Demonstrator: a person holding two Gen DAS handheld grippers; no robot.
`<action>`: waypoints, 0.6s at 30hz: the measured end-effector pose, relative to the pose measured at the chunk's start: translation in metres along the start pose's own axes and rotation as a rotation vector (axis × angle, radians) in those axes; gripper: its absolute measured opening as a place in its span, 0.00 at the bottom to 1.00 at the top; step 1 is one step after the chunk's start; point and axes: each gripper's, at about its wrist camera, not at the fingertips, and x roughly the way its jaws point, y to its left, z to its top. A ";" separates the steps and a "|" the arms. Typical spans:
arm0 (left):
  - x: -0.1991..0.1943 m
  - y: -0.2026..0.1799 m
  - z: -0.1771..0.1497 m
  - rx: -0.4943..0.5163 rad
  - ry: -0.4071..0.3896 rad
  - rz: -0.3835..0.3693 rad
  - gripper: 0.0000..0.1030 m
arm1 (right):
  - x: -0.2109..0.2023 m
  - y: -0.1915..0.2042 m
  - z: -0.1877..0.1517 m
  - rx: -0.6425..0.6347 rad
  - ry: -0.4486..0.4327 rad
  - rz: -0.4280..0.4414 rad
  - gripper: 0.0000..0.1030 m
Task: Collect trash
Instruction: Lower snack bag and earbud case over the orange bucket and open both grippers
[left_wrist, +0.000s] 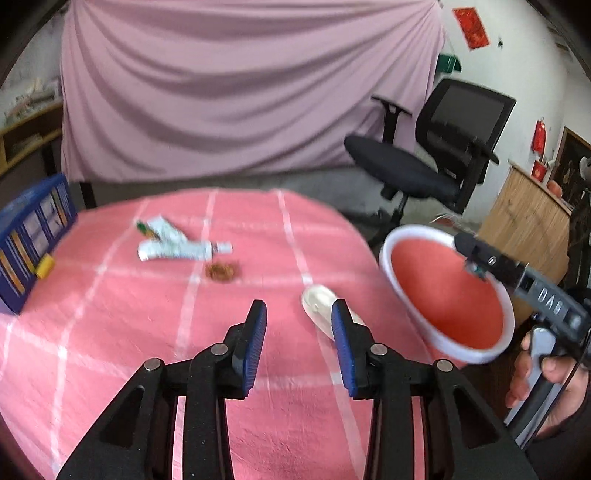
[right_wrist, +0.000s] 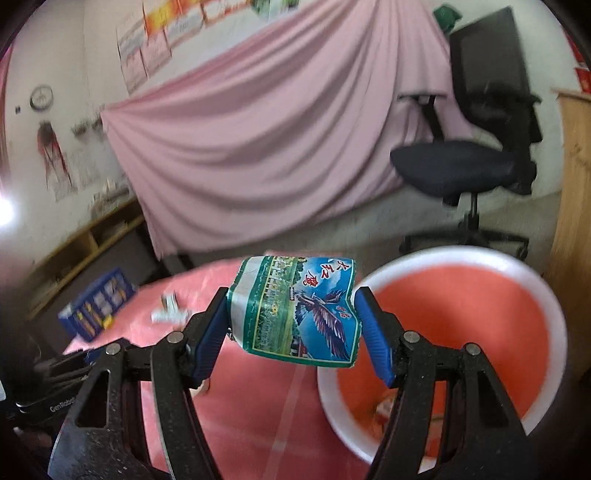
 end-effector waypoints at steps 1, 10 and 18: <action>0.002 0.000 0.001 -0.002 0.017 -0.006 0.34 | 0.006 0.003 -0.004 -0.018 0.032 -0.004 0.81; 0.036 -0.008 0.004 -0.018 0.165 -0.064 0.38 | 0.016 -0.005 -0.013 -0.023 0.086 -0.022 0.81; 0.054 -0.016 0.010 -0.024 0.204 0.007 0.38 | 0.014 -0.021 -0.010 0.009 0.099 -0.043 0.81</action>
